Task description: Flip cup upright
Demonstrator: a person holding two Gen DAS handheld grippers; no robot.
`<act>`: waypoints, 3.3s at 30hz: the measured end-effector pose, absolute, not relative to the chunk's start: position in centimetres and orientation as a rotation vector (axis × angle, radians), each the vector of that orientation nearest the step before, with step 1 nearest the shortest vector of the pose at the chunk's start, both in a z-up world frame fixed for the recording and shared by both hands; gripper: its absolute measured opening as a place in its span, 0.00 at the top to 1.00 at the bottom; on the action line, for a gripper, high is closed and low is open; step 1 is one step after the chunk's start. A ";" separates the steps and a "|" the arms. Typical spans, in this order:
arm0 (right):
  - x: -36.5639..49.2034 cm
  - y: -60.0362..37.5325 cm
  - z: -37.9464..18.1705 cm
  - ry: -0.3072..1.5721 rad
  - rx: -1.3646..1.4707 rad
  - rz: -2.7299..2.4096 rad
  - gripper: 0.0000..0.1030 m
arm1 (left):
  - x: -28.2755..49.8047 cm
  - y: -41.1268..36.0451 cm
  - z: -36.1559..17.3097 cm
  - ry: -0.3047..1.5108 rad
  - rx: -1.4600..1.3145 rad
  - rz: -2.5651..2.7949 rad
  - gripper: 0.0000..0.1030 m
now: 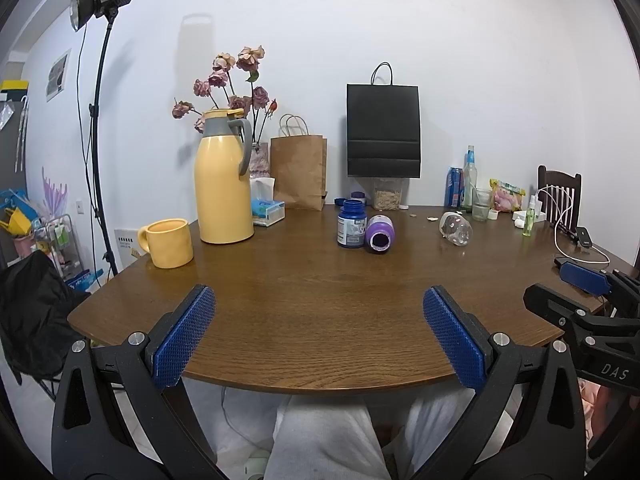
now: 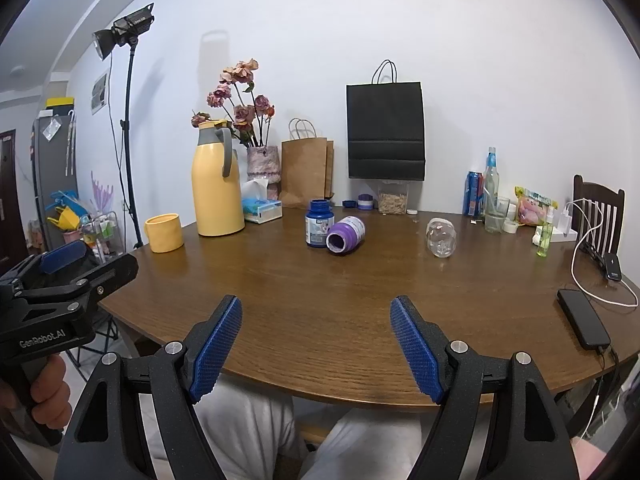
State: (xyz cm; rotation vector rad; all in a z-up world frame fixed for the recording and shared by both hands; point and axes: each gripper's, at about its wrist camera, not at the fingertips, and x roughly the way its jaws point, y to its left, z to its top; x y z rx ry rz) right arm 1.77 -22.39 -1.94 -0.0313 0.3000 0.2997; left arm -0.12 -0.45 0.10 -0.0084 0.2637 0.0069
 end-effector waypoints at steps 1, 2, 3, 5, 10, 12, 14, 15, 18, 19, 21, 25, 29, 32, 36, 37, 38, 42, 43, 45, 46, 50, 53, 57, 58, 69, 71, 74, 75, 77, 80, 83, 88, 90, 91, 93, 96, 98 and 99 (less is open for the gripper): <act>1.7 -22.4 -2.0 0.301 -0.033 0.299 0.21 | -0.1 -0.4 0.1 0.263 -0.008 0.006 0.00; 1.8 -22.4 -2.0 0.304 -0.033 0.297 0.21 | 0.0 -0.4 0.1 0.263 -0.008 0.005 0.00; 1.8 -22.5 -2.0 0.308 -0.034 0.294 0.21 | 0.0 -0.4 0.1 0.261 -0.007 0.005 0.00; 1.9 -22.4 -2.0 0.315 -0.037 0.288 0.21 | 0.1 -0.4 0.1 0.264 -0.006 0.004 0.00; 2.1 -22.5 -1.9 0.320 -0.038 0.286 0.21 | 0.3 -0.1 0.1 0.267 -0.010 0.007 0.00; 2.1 -22.5 -1.9 0.320 -0.037 0.286 0.21 | 0.3 0.0 0.1 0.266 -0.009 0.007 0.00; 2.1 -22.5 -1.9 0.320 -0.036 0.287 0.21 | 0.3 0.0 0.0 0.268 -0.008 0.007 0.00; 2.1 -22.5 -1.9 0.321 -0.036 0.288 0.21 | 0.3 0.0 0.0 0.268 -0.007 0.006 0.00; 2.1 -22.5 -2.0 0.321 -0.037 0.288 0.21 | 0.2 -0.1 0.0 0.267 -0.007 0.007 0.00; 2.1 -22.4 -1.9 0.321 -0.037 0.288 0.21 | 0.3 0.0 0.0 0.268 -0.008 0.007 0.00; 2.1 -22.4 -1.9 0.321 -0.037 0.289 0.21 | 0.2 -0.1 0.0 0.268 -0.007 0.007 0.00; 2.1 -22.3 -2.1 0.323 -0.037 0.291 0.21 | 0.2 -0.1 0.0 0.269 -0.007 0.006 0.00; 2.1 -22.3 -2.1 0.324 -0.036 0.291 0.21 | 0.2 -0.1 -0.4 0.274 -0.009 0.006 0.00; 2.1 -22.3 -2.2 0.323 -0.036 0.291 0.21 | 0.2 -0.1 -0.6 0.275 -0.009 0.005 0.00; 2.1 -22.3 -2.2 0.323 -0.035 0.291 0.21 | 0.3 -0.1 -0.8 0.279 -0.004 0.002 0.00; 2.1 -22.3 -2.2 0.323 -0.036 0.292 0.21 | 0.2 -0.1 -0.8 0.281 -0.002 0.001 0.00; 2.1 -22.3 -2.2 0.323 -0.036 0.292 0.21 | 0.2 -0.2 -0.9 0.282 -0.002 0.000 0.00; 2.1 -22.2 -2.4 0.321 -0.036 0.294 0.21 | 0.3 -0.2 -0.9 0.283 -0.002 0.001 0.00; 2.1 -22.2 -2.4 0.321 -0.035 0.294 0.21 | 0.3 -0.2 -0.9 0.284 -0.002 0.000 0.00; 2.1 -22.2 -2.5 0.322 -0.036 0.294 0.21 | 0.3 -0.2 -0.8 0.283 -0.001 0.000 0.00; 2.1 -22.2 -2.5 0.322 -0.035 0.294 0.21 | 0.3 -0.2 -0.9 0.284 -0.001 0.000 0.00; 2.1 -22.2 -2.8 0.327 -0.031 0.293 0.21 | 0.4 -0.2 -0.8 0.286 -0.001 0.000 0.00; 2.1 -22.2 -2.9 0.332 -0.030 0.295 0.21 | 0.4 -0.2 -0.8 0.286 -0.002 0.000 0.00; 2.2 -22.2 -2.7 0.336 -0.034 0.299 0.21 | 0.4 -0.3 -0.9 0.290 -0.006 0.002 0.00; 2.2 -22.2 -2.8 0.337 -0.035 0.299 0.21 | 0.4 -0.3 -0.8 0.291 -0.006 0.001 0.00; 6.4 -22.1 -3.3 0.389 -0.034 0.293 0.21 | 4.0 0.3 -1.3 0.326 0.009 0.016 0.00; 7.7 -22.0 -3.0 0.393 -0.030 0.292 0.21 | 5.5 0.6 -1.1 0.340 -0.005 0.026 0.00; 10.0 -21.8 -2.7 0.413 -0.019 0.299 0.21 | 7.9 1.2 -0.8 0.377 -0.044 0.020 0.00; 10.7 -21.7 -2.6 0.422 -0.019 0.301 0.21 | 8.7 1.4 -0.7 0.386 -0.056 0.018 0.00; 12.6 -21.6 -2.5 0.450 -0.018 0.301 0.21 | 10.3 1.7 -0.6 0.401 -0.070 0.014 0.00; 15.8 -21.5 -2.5 0.506 0.001 0.316 0.21 | 13.1 1.9 -0.5 0.445 -0.073 0.008 0.00; 19.7 -21.3 -2.6 0.575 0.034 0.348 0.21 | 16.5 2.3 -0.9 0.528 -0.099 -0.013 0.00; 26.0 -19.7 -2.5 0.619 0.039 0.347 0.21 | 22.3 2.3 -2.2 0.660 -0.093 -0.068 0.00; 29.2 -19.5 -2.6 0.643 0.043 0.366 0.21 | 24.4 2.3 -2.5 0.696 -0.082 -0.069 0.00; 30.8 -19.4 -2.7 0.658 0.041 0.362 0.21 | 25.2 2.3 -2.6 0.706 -0.086 -0.069 0.00; 33.8 -19.3 -3.1 0.692 0.052 0.370 0.21 | 27.0 2.6 -2.7 0.720 -0.104 -0.060 0.00; 38.1 -19.0 -3.8 0.735 0.071 0.361 0.21 | 29.8 3.0 -2.6 0.720 -0.111 -0.061 0.00; 40.6 -18.6 -4.1 0.745 0.102 0.358 0.21 | 31.5 2.9 -2.5 0.717 -0.098 -0.071 0.00; 41.6 -18.3 -4.4 0.754 0.110 0.350 0.21 | 32.4 2.8 -2.5 0.718 -0.095 -0.083 0.00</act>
